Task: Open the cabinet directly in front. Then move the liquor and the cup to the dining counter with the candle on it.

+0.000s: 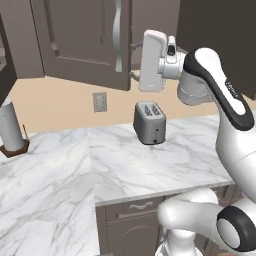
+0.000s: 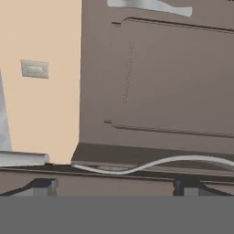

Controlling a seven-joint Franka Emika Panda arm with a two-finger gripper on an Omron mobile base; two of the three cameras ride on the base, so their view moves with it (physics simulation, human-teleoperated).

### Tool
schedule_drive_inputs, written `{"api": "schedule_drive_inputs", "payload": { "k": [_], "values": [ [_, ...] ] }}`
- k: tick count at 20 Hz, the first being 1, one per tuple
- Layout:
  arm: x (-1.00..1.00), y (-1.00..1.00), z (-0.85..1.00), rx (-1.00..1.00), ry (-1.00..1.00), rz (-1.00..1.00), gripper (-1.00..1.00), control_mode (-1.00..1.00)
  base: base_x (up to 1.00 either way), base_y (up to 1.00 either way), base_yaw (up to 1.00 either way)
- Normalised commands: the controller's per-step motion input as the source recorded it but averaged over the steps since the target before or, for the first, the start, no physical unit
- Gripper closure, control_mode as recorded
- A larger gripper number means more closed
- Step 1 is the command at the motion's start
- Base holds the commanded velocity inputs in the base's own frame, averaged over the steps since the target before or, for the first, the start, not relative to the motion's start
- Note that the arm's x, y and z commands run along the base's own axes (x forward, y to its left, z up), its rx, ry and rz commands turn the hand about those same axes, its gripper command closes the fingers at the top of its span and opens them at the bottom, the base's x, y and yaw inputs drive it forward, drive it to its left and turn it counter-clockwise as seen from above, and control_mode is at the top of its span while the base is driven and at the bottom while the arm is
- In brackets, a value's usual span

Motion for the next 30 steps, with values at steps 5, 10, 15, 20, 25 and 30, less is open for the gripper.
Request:
{"api": "schedule_drive_inputs", "payload": {
  "k": [5,10,15,20,25,30],
  "values": [
    [0.13,0.85,-0.12,0.0,0.0,0.07,-1.0,-1.0,0.0,0.0,0.0],
    [0.05,1.0,-0.32,0.0,0.0,0.03,-1.0,-1.0,0.0,0.0,0.0],
    [0.0,1.0,-0.63,-0.02,-0.02,0.0,-1.0,-1.0,0.0,0.0,0.0],
    [0.0,1.0,-0.78,-0.08,-0.02,0.0,-1.0,-1.0,0.0,0.0,0.0],
    [0.0,1.0,-0.86,-0.08,-0.01,0.0,-1.0,-1.0,0.0,0.0,0.0],
    [0.0,1.0,-0.93,-0.06,0.0,0.0,-1.0,-1.0,0.0,0.0,0.0]
  ]
}}
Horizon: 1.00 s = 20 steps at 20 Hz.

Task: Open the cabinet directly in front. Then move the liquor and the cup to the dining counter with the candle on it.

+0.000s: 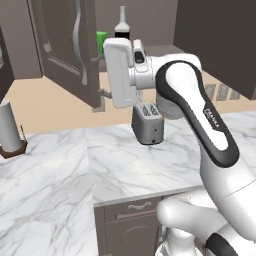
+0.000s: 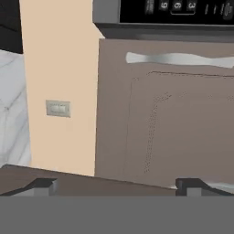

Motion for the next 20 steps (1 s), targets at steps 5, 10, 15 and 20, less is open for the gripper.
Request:
{"api": "schedule_drive_inputs", "payload": {
  "k": [5,10,15,20],
  "values": [
    [0.03,1.0,-1.0,-0.03,0.0,0.06,-1.0,-1.0,0.0,0.0,0.0],
    [0.33,1.0,-1.0,0.0,0.03,0.14,-1.0,-1.0,0.0,0.0,0.0],
    [0.77,1.0,-0.86,0.03,0.18,0.14,-1.0,-1.0,0.0,0.0,0.0],
    [0.02,0.16,-0.17,0.02,0.08,0.03,-1.0,-1.0,0.0,0.0,0.0]
  ]
}}
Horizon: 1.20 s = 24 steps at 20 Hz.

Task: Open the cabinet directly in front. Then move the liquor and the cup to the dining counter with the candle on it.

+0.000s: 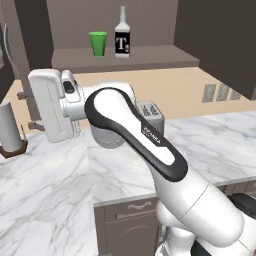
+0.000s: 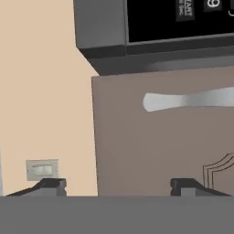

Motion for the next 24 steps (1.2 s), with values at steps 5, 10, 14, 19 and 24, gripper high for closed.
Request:
{"api": "schedule_drive_inputs", "payload": {
  "k": [5,10,14,19,24],
  "values": [
    [-0.81,-0.94,0.03,0.13,0.0,-0.16,-1.0,-1.0,0.0,0.0,0.0],
    [-0.68,-0.67,0.14,0.15,-0.01,-0.08,-1.0,-1.0,0.0,0.0,0.0],
    [-0.86,-0.77,0.22,0.13,-0.05,-0.06,-1.0,-1.0,0.0,0.0,0.0],
    [-0.36,-0.98,0.63,0.2,0.0,-0.22,-1.0,-1.0,0.0,0.0,0.0],
    [-0.03,-0.89,0.7,0.21,0.0,-0.23,-1.0,-1.0,0.0,0.0,0.0]
  ]
}}
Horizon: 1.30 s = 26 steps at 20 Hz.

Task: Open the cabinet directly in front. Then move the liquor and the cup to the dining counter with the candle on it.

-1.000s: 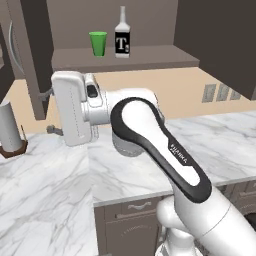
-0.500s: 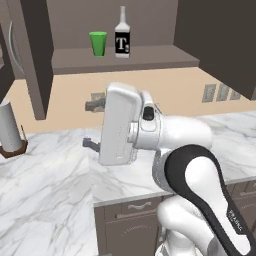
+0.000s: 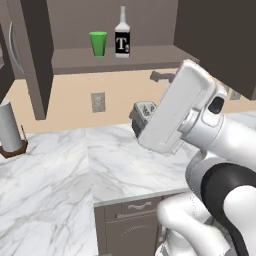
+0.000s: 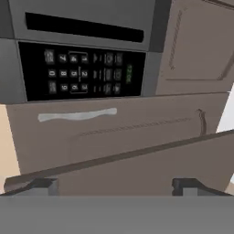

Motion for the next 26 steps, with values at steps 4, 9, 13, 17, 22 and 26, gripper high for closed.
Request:
{"api": "schedule_drive_inputs", "payload": {
  "k": [4,9,13,17,22,26],
  "values": [
    [0.12,-0.5,0.36,0.19,0.1,-0.28,-1.0,-1.0,0.0,0.0,0.0],
    [0.28,-0.4,0.16,0.08,0.26,-0.29,-1.0,-1.0,0.0,0.0,0.0],
    [0.25,-0.31,0.01,0.0,0.36,-0.29,-1.0,-1.0,0.0,0.0,0.0],
    [0.11,-0.19,0.01,-0.01,0.34,-0.24,-1.0,-1.0,0.0,0.0,0.0],
    [0.01,-0.26,0.06,0.06,0.37,-0.24,-1.0,-1.0,0.0,0.0,0.0],
    [0.0,-0.21,0.0,0.16,0.41,-0.24,-1.0,-1.0,0.0,0.0,0.0]
  ]
}}
